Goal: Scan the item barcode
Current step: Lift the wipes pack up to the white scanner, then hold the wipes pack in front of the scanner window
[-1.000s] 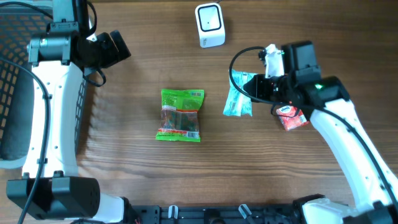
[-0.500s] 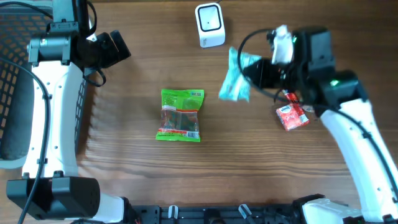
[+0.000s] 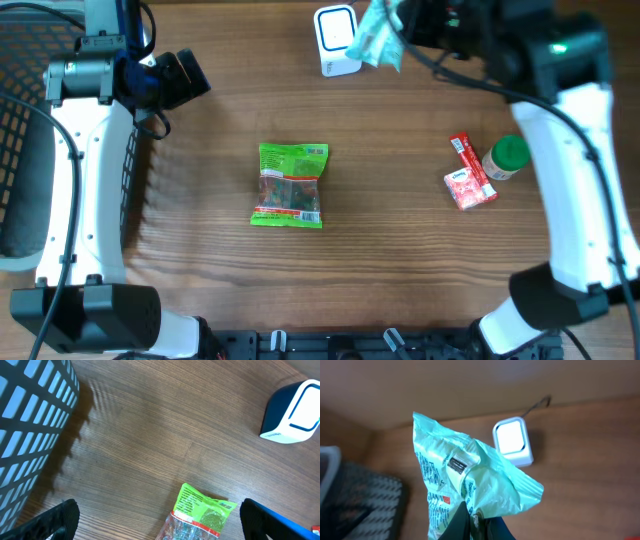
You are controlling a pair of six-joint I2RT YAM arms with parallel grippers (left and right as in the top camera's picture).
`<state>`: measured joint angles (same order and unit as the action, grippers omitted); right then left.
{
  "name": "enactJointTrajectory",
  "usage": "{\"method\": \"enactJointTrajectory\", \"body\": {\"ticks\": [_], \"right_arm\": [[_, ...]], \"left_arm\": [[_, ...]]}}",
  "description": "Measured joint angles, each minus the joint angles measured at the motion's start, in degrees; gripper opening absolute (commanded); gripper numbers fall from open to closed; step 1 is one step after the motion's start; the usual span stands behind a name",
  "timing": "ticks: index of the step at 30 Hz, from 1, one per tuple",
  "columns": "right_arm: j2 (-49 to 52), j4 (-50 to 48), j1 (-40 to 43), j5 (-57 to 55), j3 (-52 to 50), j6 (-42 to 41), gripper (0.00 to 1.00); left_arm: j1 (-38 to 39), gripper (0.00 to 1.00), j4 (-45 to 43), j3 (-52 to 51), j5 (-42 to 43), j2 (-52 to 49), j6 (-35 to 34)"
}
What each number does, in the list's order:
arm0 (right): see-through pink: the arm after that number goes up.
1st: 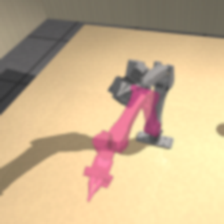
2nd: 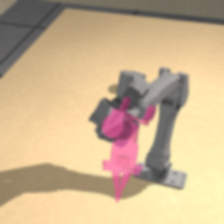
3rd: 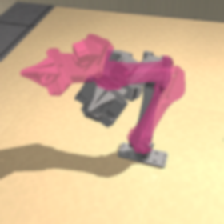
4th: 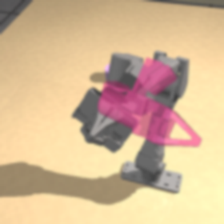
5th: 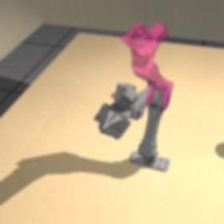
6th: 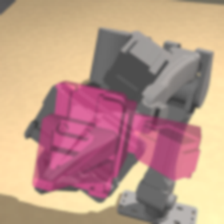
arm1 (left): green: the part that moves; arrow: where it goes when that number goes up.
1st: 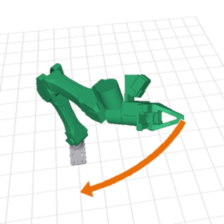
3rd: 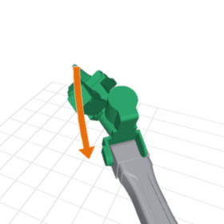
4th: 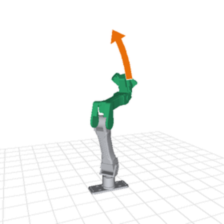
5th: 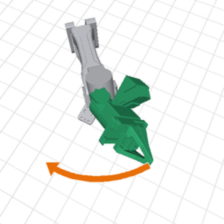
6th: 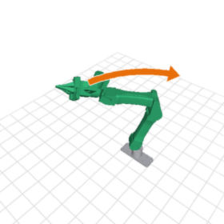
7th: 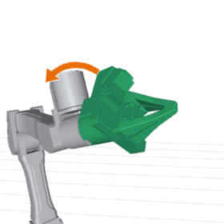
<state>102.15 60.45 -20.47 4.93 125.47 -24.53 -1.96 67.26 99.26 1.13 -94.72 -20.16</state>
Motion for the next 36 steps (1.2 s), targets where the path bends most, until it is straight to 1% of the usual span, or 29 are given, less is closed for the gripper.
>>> {"method": "enactJointTrajectory", "body": {"ticks": [2, 3, 8, 9, 12, 14, 17, 19, 22, 25, 27, 30, 36], "right_arm": [[1.4, -2.1, -2.2, -4.2, 0.0, 0.6, 0.05], [3.4, -4.5, -5.0, -9.7, 0.0, 1.6, 0.05], [11.0, -14.1, -13.0, -29.4, 0.1, 6.1, 0.04], [14.5, -17.6, -14.9, -36.4, 0.1, 8.0, 0.04], [20.6, -23.1, -16.4, -47.0, 0.0, 11.1, 0.04], [23.7, -26.7, -16.6, -52.2, 0.0, 13.1, 0.04], [29.1, -35.6, -16.5, -60.6, 0.0, 17.6, 0.04], [32.7, -44.4, -16.5, -65.6, 0.0, 22.6, 0.04], [36.5, -56.6, -16.5, -69.9, -0.1, 30.6, 0.04], [39.2, -65.4, -16.5, -72.1, -0.1, 38.4, 0.04], [40.3, -67.5, -16.5, -72.9, -0.1, 41.6, 0.04], [42.2, -68.1, -16.5, -73.5, -0.1, 45.1, 0.04], [47.2, -68.4, -16.5, -73.8, -0.1, 47.0, 0.04]], "left_arm": [[0.0, 1.0, 0.0, 0.0, 0.0, 0.0, 0.0], [0.0, 1.0, 0.0, 0.0, 0.0, 0.0, 0.0], [0.0, 1.0, 0.0, 0.0, 0.0, 0.0, 0.0], [0.0, 1.0, 0.0, 0.0, 0.0, 0.0, 0.0], [0.0, 1.0, 0.0, 0.0, 0.0, 0.0, 0.0], [0.0, 1.0, 0.0, 0.0, 0.0, 0.0, 0.0], [0.0, 1.0, 0.0, 0.0, 0.0, 0.0, 0.0], [0.0, 1.0, 0.0, 0.0, 0.0, 0.0, 0.0], [0.0, 1.0, 0.0, 0.0, 0.0, 0.0, 0.0], [0.0, 1.0, 0.0, 0.0, 0.0, 0.0, 0.0], [0.0, 1.0, 0.0, 0.0, 0.0, 0.0, 0.0], [0.0, 1.0, 0.0, 0.0, 0.0, 0.0, 0.0], [0.0, 1.0, 0.0, 0.0, 0.0, 0.0, 0.0]]}}
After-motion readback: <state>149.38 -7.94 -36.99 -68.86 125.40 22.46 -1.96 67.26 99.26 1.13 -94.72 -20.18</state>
